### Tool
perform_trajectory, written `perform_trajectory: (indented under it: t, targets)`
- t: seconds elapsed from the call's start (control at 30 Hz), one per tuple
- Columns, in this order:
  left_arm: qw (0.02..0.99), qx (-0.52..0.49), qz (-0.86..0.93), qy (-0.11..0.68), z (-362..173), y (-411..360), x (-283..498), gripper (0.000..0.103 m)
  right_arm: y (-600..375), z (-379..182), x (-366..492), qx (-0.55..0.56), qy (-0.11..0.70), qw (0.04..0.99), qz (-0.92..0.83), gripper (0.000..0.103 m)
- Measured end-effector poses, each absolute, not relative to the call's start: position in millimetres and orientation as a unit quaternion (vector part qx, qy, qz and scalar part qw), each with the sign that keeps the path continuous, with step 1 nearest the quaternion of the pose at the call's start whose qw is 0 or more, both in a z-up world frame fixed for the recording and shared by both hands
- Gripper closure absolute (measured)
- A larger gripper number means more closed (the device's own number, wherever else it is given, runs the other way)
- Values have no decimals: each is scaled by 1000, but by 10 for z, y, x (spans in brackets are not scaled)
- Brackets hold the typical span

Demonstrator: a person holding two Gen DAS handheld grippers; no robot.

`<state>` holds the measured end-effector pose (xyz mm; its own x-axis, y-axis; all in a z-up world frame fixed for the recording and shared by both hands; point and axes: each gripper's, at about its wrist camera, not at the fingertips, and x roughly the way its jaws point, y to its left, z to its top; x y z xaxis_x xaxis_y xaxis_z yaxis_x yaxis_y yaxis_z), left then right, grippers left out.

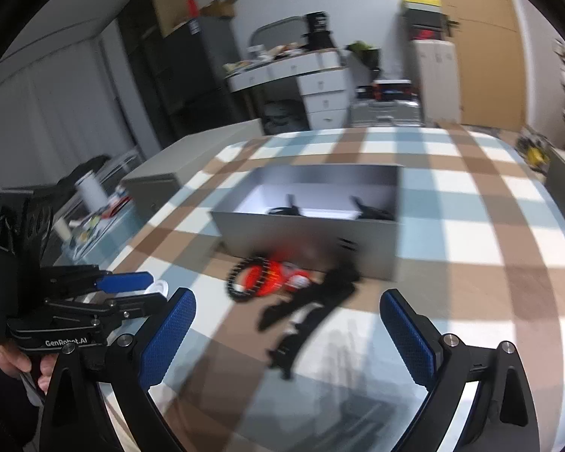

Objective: Organize jewelry
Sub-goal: 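Grasp the white round lid with the left tool while the right tool grasps the black bead bracelet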

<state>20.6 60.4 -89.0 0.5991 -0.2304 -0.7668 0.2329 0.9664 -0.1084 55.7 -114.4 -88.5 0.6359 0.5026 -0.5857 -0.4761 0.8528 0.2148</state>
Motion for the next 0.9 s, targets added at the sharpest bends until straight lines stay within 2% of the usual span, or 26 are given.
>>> perform_trajectory:
  t: [0.27,0.47,0.7,0.9]
  targets:
    - [908,-30,-107,403,-758,892,152,66,-398,-1054,713,-105,348,887,287,6]
    - [906,-55,-97,409,-850,1096,190,66,-79,-1163,790,-179,345,879,275,7]
    - [901,-75,-92,418,-923,1220,180,66,83,-1361,905,-247,368,858,260,30]
    - [895,-86,-91,428,-972,1251,158,66,88,-1361,951,-238,377,851,279,46]
